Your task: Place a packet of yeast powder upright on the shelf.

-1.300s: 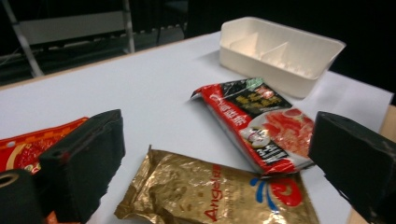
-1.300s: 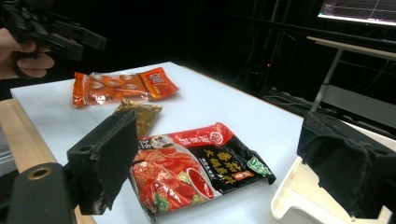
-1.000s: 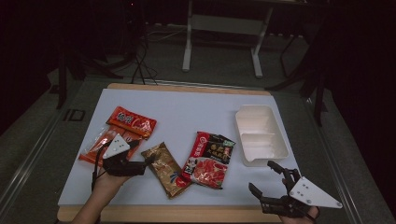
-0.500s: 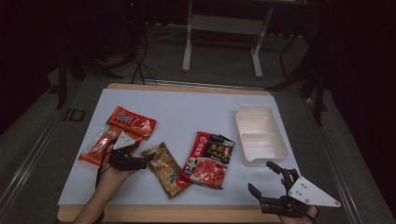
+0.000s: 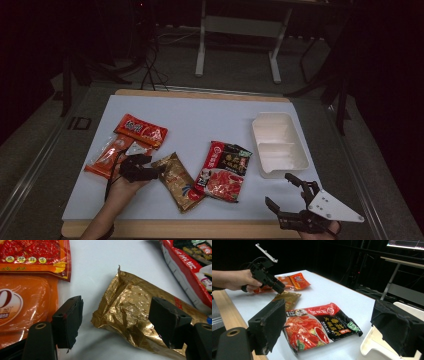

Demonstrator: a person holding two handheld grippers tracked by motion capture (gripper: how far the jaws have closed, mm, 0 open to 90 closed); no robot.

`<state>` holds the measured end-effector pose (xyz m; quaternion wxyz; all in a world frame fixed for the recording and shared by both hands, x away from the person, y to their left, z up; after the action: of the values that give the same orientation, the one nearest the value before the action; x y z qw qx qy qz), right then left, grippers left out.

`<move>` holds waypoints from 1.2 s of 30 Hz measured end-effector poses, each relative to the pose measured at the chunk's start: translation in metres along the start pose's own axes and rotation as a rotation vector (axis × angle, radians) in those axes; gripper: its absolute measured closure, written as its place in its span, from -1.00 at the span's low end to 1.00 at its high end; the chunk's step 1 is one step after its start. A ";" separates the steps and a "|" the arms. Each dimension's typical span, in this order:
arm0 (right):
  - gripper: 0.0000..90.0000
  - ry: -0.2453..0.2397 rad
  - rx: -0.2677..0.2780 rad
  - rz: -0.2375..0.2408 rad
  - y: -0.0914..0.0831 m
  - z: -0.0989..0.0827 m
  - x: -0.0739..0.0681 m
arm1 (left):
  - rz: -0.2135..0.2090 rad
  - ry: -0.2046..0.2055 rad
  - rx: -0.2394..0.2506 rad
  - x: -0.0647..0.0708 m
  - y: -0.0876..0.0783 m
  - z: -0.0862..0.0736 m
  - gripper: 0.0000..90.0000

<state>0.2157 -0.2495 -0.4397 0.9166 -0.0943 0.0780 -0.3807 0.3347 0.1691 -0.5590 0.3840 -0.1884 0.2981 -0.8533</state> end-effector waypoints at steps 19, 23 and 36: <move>-0.72 -0.002 0.000 0.001 0.000 0.000 -0.001 | -0.076 -0.039 -0.032 0.001 0.006 -0.006 0.10; -0.72 -0.006 0.001 0.000 0.000 0.001 -0.001 | -0.065 -0.027 -0.057 0.002 0.008 -0.008 0.19; -0.72 -0.010 -0.004 0.005 0.002 0.000 -0.003 | 0.020 0.086 -0.151 0.017 0.011 -0.006 0.99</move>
<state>0.2150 -0.2462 -0.4396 0.9178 -0.0979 0.0745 -0.3776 0.3269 0.1522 -0.5692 0.3640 -0.1771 0.3795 -0.8319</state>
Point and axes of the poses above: each handheld gripper's, and its own axes: y roughly forward along the jaws, z roughly out of its top, x roughly to its right, the point moved 5 cm from there along y, roughly forward along the jaws, and after that the axes turned 11 degrees about y, right-handed, at the moved point
